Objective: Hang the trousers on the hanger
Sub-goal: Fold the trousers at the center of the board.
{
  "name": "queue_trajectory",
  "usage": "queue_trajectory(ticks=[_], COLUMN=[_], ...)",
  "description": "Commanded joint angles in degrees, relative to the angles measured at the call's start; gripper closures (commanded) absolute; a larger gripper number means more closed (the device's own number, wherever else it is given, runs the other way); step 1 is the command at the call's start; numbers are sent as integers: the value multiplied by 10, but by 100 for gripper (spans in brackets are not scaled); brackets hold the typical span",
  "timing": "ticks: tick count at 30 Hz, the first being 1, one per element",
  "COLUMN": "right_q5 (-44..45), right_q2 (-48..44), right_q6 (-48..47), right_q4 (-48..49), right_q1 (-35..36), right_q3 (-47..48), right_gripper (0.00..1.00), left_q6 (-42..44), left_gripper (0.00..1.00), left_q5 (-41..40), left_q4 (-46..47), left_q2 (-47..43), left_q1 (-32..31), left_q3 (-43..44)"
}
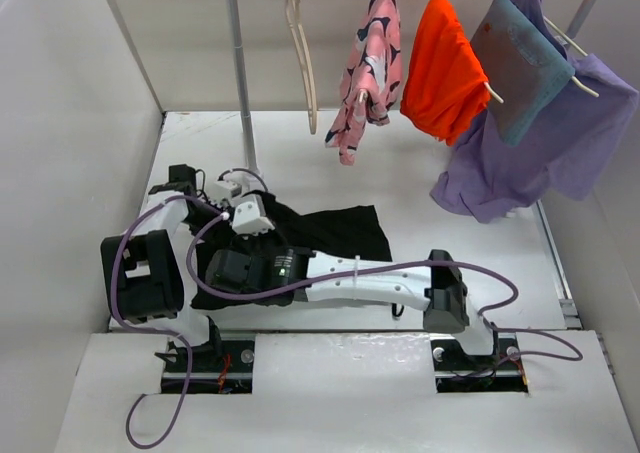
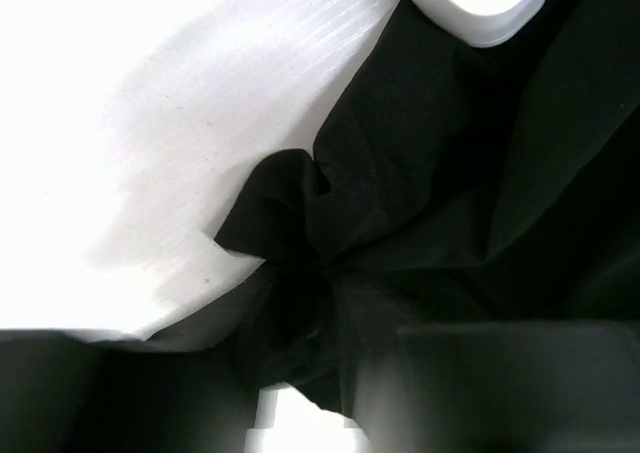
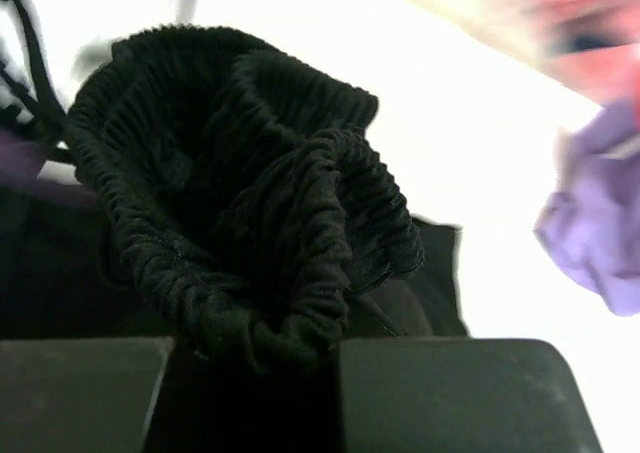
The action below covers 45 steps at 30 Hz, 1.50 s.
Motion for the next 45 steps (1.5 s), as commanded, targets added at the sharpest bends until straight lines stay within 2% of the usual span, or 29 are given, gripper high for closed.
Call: queue_trajectory(ticks=[1,4,5,6,10,13,16,21,22,23,24,25,26,27,29,30,33,36,37,38,39,40,41,42,43,44,45], right_q5=[-111,-155,-177,-231,-369,-436,-449,-519,-538,-558,-595,-606,-606,-612,-628,-635,-671,-676,-676,-682,-682,-682,-688,-688,-677,-672,-672], right_q2=[-22,-1,5,5,-2,6,20,46,61,70,80,99,99,99,63,42,-43,-107,-123,-138,-154,-180,-194,-209,-247,-267,-287], right_q6=[-159,-159,-159,-167,-199,-199,-199,-211,-228,-236,-244,-251,-256,-256,-264,-264,-277,-267,-255,-237,-215,-156,-129,-105,-79,-33,-14], right_q4=[253,253,253,260,350,363,377,389,389,383,358,341,324,312,314,326,373,373,373,373,373,362,355,355,355,355,368], right_q1=[-1,-12,-12,-18,-18,-29,-34,-41,-41,-41,-41,-41,-41,-41,-41,-41,-41,-41,-41,-48,-71,-87,-104,-136,-151,-165,-180], right_q3=[-49,-42,-42,-51,-112,-117,-117,-92,-82,-70,-56,-28,-18,-18,-43,-62,-130,-175,-192,-212,-258,-282,-309,-372,-406,-441,-472], right_gripper=[100,100,100,100,100,100,100,100,93,78,57,41,30,22,16,16,15,16,16,18,20,28,32,33,32,29,25], left_q6=[-15,-42,-49,-54,-85,-113,-136,-198,-209,-222,-237,-247,-247,-247,-231,-231,-231,-221,-216,-142,-90,-48,-24,7,22,35,44], left_gripper=[64,39,9,0,0,0,0,0,0,0,0,0,0,0,0,0,0,0,0,0,16,29,42,49,51,49,46], left_q5=[23,16,16,16,-12,-61,-146,-256,-266,-283,-288,-289,-276,-246,-200,-160,-122,13,123,179,216,226,159,116,75,10,-16], left_q4=[-20,-20,-20,-20,-6,0,14,48,68,81,95,120,141,165,198,198,166,90,56,11,-86,-123,-146,-155,-147,-134,-121], left_q2=[-23,-23,-23,-23,-45,-58,-58,-47,-47,-47,-55,-76,-95,-116,-145,-145,-113,-86,-80,-72,-67,-67,-67,-75,-103,-122,-140], left_q1=[0,21,35,35,40,40,40,40,40,40,40,40,46,46,59,64,64,85,102,102,107,88,70,55,42,26,19], left_q3=[29,50,55,56,78,106,144,186,195,200,201,208,201,192,183,197,266,332,346,364,385,385,377,352,274,227,181])
